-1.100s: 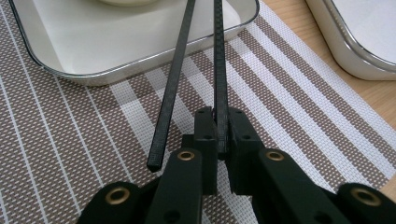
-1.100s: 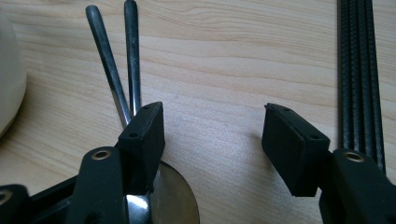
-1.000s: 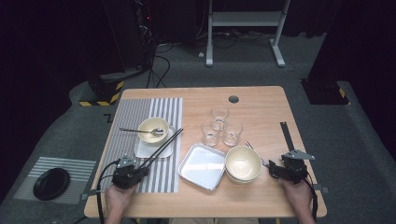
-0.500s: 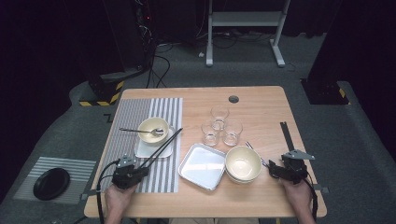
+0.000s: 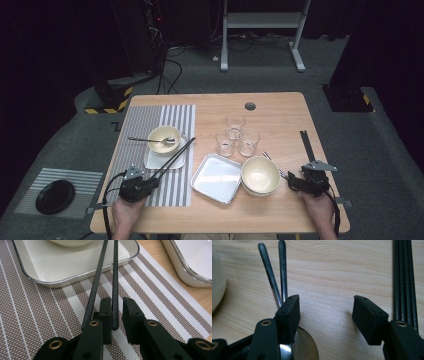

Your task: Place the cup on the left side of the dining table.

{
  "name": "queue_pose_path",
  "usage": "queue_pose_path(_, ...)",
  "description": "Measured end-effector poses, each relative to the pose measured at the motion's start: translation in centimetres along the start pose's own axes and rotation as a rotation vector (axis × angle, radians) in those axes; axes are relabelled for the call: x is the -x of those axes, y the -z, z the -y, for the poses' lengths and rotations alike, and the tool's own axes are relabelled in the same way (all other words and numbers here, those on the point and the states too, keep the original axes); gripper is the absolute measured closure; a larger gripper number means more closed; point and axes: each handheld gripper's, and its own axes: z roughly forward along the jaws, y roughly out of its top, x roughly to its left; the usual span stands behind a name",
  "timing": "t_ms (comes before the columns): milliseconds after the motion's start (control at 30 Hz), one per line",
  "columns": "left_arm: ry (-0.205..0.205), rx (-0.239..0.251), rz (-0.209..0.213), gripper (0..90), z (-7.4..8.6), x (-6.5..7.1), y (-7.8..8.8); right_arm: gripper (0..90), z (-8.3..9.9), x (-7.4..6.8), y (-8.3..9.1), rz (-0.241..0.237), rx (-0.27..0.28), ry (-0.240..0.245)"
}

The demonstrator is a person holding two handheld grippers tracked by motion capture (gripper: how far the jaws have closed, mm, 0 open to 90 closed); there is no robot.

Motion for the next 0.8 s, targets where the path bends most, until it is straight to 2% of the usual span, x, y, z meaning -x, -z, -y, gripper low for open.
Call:
queue_pose_path(100, 0.003, 0.009, -0.001, 76.9, 0.0, 0.1, 0.1, 39.3, 0.0, 0.0, 0.0, 0.000, 0.000, 0.000)
queue_pose_path(133, -0.022, 0.015, 0.004, 76.5, -0.1, 0.0, 0.2, 39.3, 0.0, 0.0, 0.0, 0.000, 0.000, -0.001)
queue_pose_path(167, -0.030, 0.017, 0.009, 75.9, -0.2, 0.1, 0.3, 39.3, 0.0, 0.0, 0.0, 0.000, 0.000, 0.000)
queue_pose_path(300, -0.010, 0.034, 0.002, 74.8, -0.3, 0.4, 0.3, 39.2, 0.0, 0.0, 0.0, 0.000, 0.000, 0.000)
queue_pose_path(333, -0.035, 0.035, 0.004, 74.1, -0.5, 0.3, 0.4, 39.3, 0.0, 0.0, 0.0, 0.000, 0.000, -0.001)
queue_pose_path(467, -0.014, 0.051, 0.005, 70.3, -0.6, 0.4, 0.4, 39.2, 0.0, 0.0, 0.0, 0.000, 0.000, 0.000)
queue_pose_path(800, -0.015, 0.064, -0.013, 58.1, -1.4, 0.8, 0.4, 39.2, 0.0, 0.0, 0.0, 0.000, 0.000, 0.000)
